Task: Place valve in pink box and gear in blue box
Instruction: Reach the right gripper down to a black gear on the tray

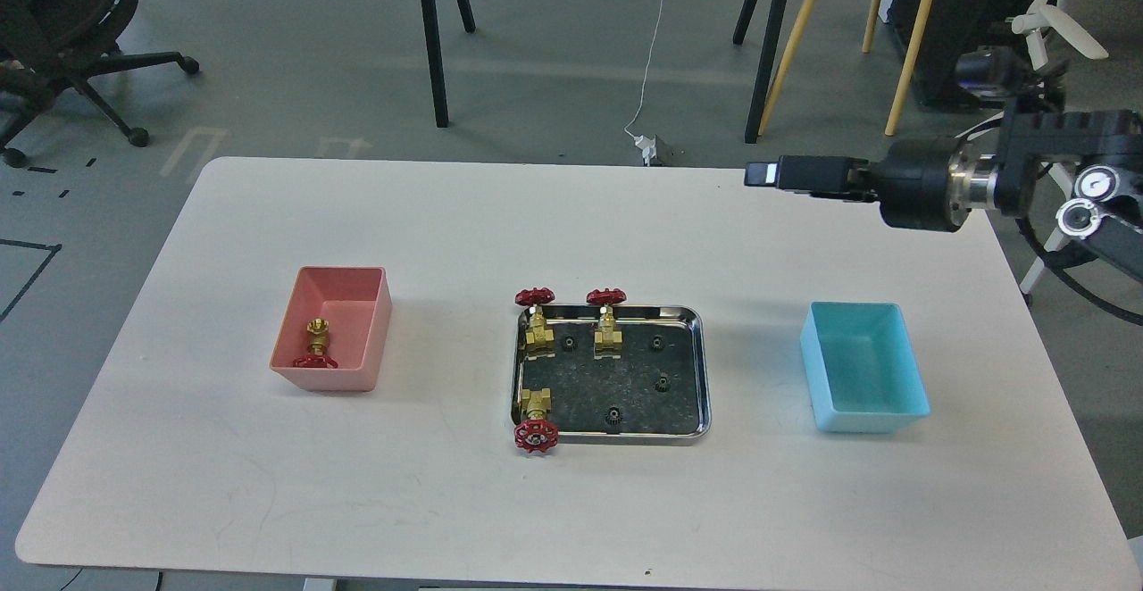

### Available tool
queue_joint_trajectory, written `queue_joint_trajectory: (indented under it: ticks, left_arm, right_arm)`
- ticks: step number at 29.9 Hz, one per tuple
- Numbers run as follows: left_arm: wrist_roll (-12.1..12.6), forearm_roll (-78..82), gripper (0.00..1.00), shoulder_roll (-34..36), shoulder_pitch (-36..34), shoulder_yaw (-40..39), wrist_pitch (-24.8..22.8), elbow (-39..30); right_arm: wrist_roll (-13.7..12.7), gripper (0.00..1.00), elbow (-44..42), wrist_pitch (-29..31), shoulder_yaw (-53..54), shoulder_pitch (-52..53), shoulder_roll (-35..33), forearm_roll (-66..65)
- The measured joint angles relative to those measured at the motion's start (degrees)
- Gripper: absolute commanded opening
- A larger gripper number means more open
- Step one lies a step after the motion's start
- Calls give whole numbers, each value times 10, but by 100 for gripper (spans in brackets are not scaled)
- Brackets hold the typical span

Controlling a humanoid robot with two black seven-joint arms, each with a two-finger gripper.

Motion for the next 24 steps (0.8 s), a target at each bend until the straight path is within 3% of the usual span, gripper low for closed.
queue_joint_trajectory:
  ticks: [8,16,24]
  left_arm:
    - [1,17,96,-1,-24,0,6,1]
    - [1,16,96,0,-42,0,7,29]
    - [1,16,96,0,-51,0,4,41]
  right_arm:
    - [5,99,-53,0,-201,92,151,-46]
    - [7,99,-145,0,-262,76,265,-85]
    - [8,98,-202,0,-310,59,315,-89]
